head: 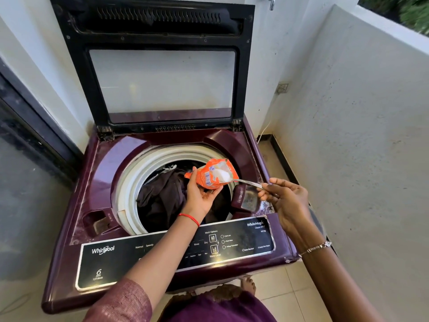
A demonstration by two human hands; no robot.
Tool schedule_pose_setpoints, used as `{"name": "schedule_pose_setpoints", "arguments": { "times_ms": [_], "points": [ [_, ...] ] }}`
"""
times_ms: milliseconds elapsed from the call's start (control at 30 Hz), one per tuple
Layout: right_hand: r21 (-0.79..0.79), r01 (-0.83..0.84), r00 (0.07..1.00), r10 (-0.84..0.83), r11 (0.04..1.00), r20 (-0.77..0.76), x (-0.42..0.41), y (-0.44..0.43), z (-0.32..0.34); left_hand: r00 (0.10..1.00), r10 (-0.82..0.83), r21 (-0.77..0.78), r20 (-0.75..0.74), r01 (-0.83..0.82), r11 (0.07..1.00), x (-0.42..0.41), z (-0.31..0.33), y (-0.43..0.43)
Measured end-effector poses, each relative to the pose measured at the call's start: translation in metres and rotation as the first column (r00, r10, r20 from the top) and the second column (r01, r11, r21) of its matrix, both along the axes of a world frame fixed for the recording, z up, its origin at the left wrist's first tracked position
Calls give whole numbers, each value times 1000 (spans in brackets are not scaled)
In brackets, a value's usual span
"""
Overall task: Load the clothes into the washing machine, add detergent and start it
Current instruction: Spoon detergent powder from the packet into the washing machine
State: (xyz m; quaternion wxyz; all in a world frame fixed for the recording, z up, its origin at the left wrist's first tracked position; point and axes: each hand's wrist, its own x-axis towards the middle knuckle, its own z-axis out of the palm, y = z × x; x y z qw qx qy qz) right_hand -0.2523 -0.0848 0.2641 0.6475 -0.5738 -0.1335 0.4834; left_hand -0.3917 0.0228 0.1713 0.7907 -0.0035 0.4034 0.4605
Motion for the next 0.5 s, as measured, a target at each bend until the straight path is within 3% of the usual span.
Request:
{"name": "schedule_pose_setpoints", "arguments": {
  "times_ms": [500],
  "points": [
    [16, 51, 999, -51, 999, -14, 18, -23, 6, 996, -59, -6, -60, 59, 998, 9, -8, -2]
  ]
}}
